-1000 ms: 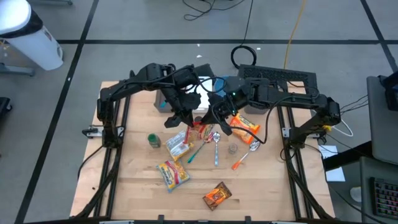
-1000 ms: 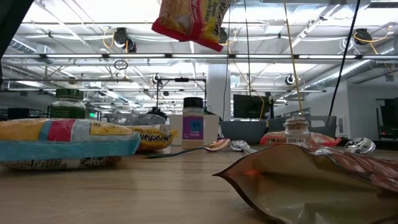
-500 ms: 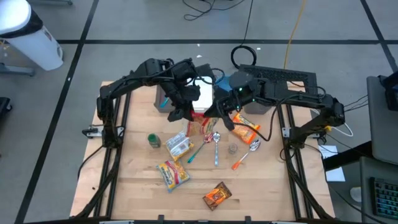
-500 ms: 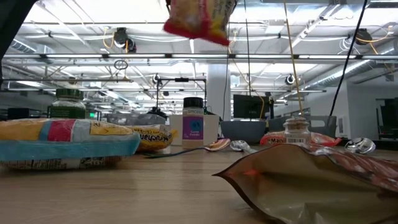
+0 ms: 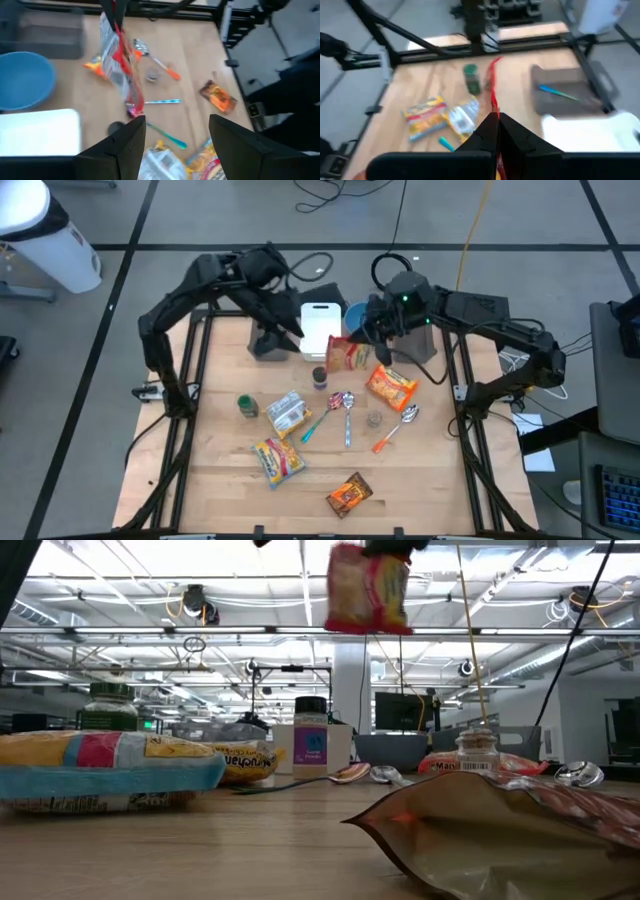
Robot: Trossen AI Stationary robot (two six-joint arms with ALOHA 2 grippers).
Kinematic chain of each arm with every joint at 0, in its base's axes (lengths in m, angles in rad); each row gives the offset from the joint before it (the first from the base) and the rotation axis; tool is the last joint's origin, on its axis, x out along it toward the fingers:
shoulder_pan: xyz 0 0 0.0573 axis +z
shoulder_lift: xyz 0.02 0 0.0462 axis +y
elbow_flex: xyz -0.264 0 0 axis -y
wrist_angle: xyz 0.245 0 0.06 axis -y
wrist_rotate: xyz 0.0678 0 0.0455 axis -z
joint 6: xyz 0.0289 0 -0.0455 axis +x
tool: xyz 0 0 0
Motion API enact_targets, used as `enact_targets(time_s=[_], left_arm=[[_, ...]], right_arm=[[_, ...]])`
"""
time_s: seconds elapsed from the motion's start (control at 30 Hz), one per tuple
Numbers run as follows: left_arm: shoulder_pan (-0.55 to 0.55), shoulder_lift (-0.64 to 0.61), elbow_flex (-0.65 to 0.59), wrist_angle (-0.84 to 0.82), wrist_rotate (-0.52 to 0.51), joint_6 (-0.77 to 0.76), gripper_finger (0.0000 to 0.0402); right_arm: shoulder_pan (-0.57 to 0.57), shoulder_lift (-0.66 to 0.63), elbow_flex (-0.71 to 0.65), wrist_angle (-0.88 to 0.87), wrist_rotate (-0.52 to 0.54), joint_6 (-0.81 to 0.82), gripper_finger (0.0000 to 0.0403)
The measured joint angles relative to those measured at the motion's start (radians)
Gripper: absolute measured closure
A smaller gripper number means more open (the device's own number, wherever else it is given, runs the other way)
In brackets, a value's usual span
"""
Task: Pick & Place Food Item
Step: Put the red noodle pack into the right black bin
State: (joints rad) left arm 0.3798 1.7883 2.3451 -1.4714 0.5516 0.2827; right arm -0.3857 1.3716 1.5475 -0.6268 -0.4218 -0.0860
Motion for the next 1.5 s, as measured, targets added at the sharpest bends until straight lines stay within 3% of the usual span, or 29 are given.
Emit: enact_targets(time_s=[0.23,0.43,0.8,1.23,1.5], left_arm=[[0.063,-0.065,0.0,0.0,-0.01,0.007,0.0172],[0.08,-0.068,0.0,-0.014,-0.002,0.007,0.0172],[0.089,-0.068,0.0,-0.044,0.076,0.038,0.0172],[0.098,-0.068,0.0,-0.064,0.106,0.036,0.0172],[0.094,-0.068,-0.001,-0.08,0.106,0.038,0.0172]], right_arm=[[-0.12,-0.028,-0.002,-0.172,0.033,-0.083,0.0403],[-0.225,-0.062,-0.002,-0.213,0.044,-0.112,0.0403],[-0.375,-0.094,-0.002,-0.419,0.206,-0.236,0.0403],[-0.504,-0.081,-0.002,-0.485,0.342,-0.349,0.0403],[-0.596,-0.081,-0.065,-0.437,0.344,-0.323,0.0403]])
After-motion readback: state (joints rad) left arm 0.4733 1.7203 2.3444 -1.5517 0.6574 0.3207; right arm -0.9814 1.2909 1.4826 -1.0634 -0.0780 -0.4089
